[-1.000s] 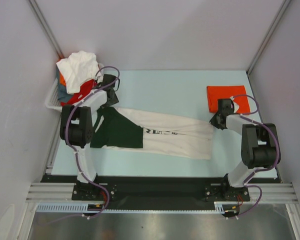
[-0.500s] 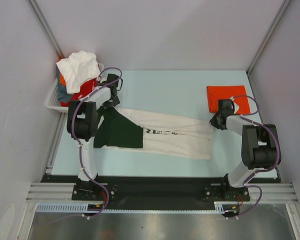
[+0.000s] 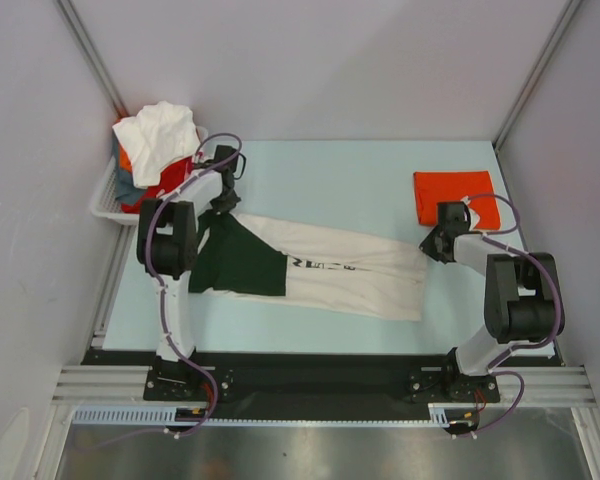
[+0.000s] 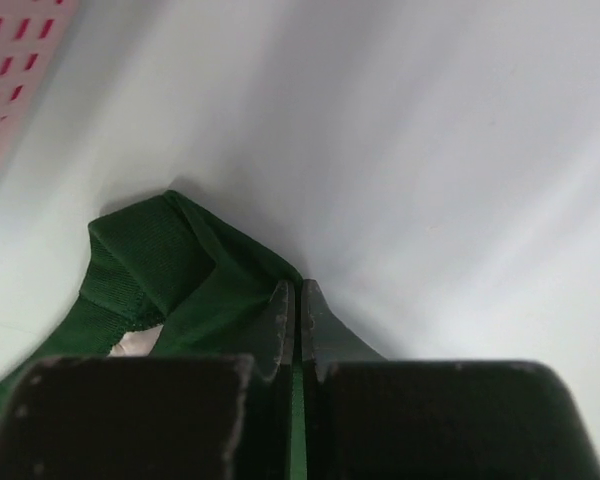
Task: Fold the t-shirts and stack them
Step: Fold the tshirt
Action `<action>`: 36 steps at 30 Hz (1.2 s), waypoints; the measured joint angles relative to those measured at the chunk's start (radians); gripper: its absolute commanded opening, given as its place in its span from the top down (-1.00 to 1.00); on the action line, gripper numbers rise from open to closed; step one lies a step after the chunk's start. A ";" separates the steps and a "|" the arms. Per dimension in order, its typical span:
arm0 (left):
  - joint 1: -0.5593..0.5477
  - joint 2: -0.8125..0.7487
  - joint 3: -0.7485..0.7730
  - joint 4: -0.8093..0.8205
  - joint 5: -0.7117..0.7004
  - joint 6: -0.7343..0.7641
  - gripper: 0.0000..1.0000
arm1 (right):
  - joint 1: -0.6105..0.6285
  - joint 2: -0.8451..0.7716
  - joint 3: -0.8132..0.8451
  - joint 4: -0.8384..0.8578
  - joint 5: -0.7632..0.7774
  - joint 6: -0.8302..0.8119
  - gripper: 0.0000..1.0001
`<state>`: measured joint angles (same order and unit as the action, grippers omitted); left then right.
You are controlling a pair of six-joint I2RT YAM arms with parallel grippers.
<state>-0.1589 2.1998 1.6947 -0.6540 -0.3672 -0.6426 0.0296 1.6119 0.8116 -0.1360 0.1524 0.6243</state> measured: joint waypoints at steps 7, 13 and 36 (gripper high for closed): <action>-0.002 0.098 0.165 -0.021 0.071 -0.042 0.99 | -0.015 -0.038 -0.047 0.007 -0.011 0.054 1.00; -0.018 0.251 0.404 -0.002 0.151 -0.114 0.99 | -0.019 -0.096 -0.100 -0.011 -0.051 0.081 1.00; -0.137 0.679 0.729 0.782 0.396 -0.581 0.99 | 0.619 -0.148 -0.077 -0.330 0.030 0.398 1.00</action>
<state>-0.2962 2.8788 2.4233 0.1276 0.0292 -1.2240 0.6487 1.4639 0.7349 -0.4656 0.1822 1.0225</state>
